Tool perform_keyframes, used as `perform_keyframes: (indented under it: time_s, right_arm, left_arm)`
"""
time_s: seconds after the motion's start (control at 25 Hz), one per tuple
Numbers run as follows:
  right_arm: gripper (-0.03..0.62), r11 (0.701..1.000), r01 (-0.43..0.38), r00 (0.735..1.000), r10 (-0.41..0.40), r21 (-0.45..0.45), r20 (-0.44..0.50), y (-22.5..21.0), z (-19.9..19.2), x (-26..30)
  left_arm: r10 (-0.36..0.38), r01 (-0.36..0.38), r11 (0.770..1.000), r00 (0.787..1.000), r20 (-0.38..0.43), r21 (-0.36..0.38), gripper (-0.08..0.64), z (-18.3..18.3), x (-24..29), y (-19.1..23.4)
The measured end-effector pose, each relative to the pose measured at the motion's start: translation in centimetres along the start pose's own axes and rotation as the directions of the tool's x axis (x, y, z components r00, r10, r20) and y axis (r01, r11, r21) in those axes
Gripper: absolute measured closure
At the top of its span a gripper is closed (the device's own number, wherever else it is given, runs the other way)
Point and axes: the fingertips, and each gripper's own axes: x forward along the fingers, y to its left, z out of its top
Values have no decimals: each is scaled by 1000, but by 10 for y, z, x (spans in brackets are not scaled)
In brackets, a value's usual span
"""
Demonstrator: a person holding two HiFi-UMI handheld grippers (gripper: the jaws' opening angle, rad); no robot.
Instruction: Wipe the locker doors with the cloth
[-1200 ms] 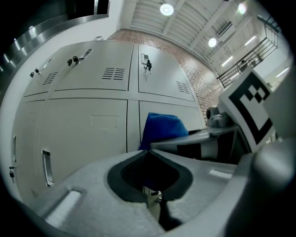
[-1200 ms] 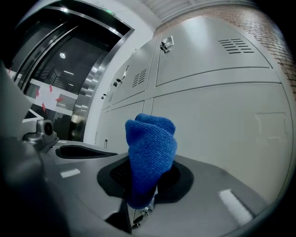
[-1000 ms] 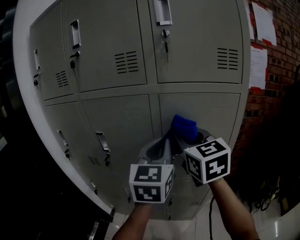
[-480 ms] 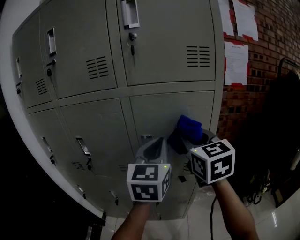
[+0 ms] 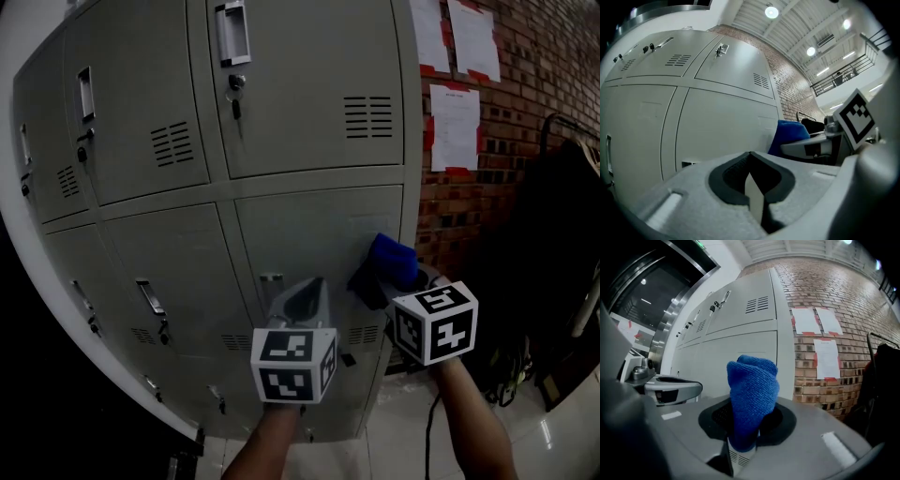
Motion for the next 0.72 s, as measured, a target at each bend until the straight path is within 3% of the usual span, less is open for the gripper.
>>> perform_keyframes:
  time_s: [0.28, 0.44, 0.72]
  right_arm:
    - [506, 1000, 4, 1000, -4, -11, 17, 3, 6, -4]
    - [506, 996, -89, 994, 90, -10, 56, 40, 23, -8]
    - [506, 964, -262, 958, 264, -35, 113, 121, 67, 12]
  left_arm:
    - [-2, 2, 1000, 1000, -8, 12, 560, -2, -4, 0]
    - [24, -24, 999, 1000, 18, 28, 560, 9, -15, 14]
    - [116, -118, 992, 992, 57, 45, 560, 28, -46, 61]
